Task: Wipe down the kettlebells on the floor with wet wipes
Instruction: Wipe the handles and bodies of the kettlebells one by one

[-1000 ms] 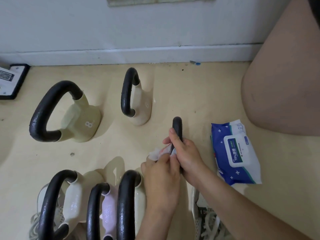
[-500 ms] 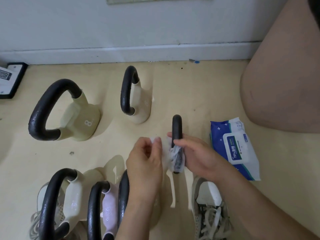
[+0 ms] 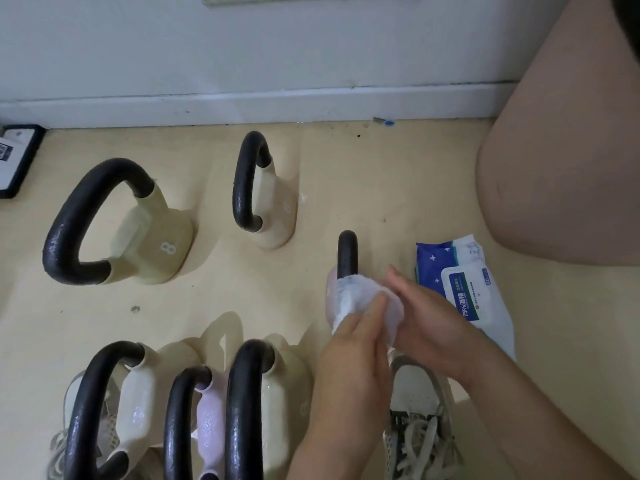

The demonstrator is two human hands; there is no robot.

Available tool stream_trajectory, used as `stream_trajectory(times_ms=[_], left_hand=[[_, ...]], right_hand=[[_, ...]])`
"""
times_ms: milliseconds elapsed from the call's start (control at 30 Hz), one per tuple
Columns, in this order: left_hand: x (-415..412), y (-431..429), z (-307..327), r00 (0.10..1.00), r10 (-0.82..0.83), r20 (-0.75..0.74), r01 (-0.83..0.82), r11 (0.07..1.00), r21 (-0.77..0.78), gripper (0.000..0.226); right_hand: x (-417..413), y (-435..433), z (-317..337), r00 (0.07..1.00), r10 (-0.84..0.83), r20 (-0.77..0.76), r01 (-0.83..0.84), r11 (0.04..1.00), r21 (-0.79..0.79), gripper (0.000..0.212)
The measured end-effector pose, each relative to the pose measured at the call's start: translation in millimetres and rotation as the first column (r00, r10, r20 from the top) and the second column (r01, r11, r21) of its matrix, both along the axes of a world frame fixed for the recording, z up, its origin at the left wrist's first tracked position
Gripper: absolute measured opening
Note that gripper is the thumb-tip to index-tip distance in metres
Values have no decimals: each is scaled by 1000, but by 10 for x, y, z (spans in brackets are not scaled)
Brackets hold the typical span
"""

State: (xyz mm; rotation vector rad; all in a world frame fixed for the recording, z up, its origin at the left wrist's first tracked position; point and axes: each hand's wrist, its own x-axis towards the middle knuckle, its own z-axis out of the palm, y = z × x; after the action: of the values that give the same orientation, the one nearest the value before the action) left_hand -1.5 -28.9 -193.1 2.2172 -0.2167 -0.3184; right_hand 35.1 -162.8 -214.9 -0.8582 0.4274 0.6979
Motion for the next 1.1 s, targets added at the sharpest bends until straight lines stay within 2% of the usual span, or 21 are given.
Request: stream_trajectory(times_ms=[33, 100, 167, 200, 300, 367, 501, 568, 668, 734, 768, 868, 968, 1035, 1068, 1102], left_hand=[[-36, 22, -5, 997, 75, -4, -75, 997, -34, 30], [-77, 74, -4, 964, 254, 77, -253, 967, -26, 18], [-72, 97, -14, 911, 370, 182, -385, 921, 56, 26], [-47, 73, -21, 903, 401, 153, -416, 905, 87, 35], [37, -114, -90, 940, 341, -26, -333, 928, 165, 55], [112, -222, -180, 950, 313, -17, -300, 922, 245, 58], [411, -258, -275, 959, 284, -19, -253, 882, 397, 58], [594, -270, -266, 979, 205, 6, -181, 849, 497, 52], [922, -334, -198, 994, 108, 3, -88, 795, 601, 28], [1181, -383, -146, 999, -15, -44, 41, 711, 702, 28], [1307, -426, -115, 990, -109, -93, 142, 641, 754, 27], [1586, -595, -93, 891, -316, -327, 429, 347, 834, 21], [1644, -755, -214, 810, -318, -493, 533, 48, 845, 20], [1602, -792, -309, 738, -405, -539, 548, -107, 830, 23], [1586, -773, -328, 722, -464, -513, 524, -117, 843, 24], [1576, -732, -334, 736, -505, -452, 505, -36, 862, 26]], right_hand=[[-31, -14, 6, 999, 15, 35, -15, 1000, -5, 41], [-63, 22, -13, 993, 13, 118, 10, 982, -190, 35], [-66, 112, -22, 984, -31, 176, 107, 890, -444, 29], [-64, 165, -39, 979, -69, 194, 163, 834, -526, 24], [-73, 285, -110, 971, -170, 169, 236, 790, -566, 12], [-85, 311, -172, 975, -156, 160, 223, 752, -620, 7], [-25, 273, -181, 940, -53, 337, 309, 551, -775, 14], [90, 276, -126, 909, 12, 416, 337, 564, -754, 20], [329, 267, -78, 928, -66, 367, 308, 692, -653, 25], [465, 228, -54, 956, -121, 267, 262, 764, -590, 27], [509, 201, -58, 964, -124, 233, 239, 788, -568, 30], [608, 97, -85, 982, -91, 164, 170, 806, -567, 39], [666, -84, -185, 992, 29, 126, 54, 790, -611, 51], [677, -179, -231, 981, 121, 154, 2, 780, -626, 63], [683, -199, -231, 972, 152, 181, -7, 785, -619, 66], [689, -208, -225, 962, 173, 210, -11, 795, -607, 68]])
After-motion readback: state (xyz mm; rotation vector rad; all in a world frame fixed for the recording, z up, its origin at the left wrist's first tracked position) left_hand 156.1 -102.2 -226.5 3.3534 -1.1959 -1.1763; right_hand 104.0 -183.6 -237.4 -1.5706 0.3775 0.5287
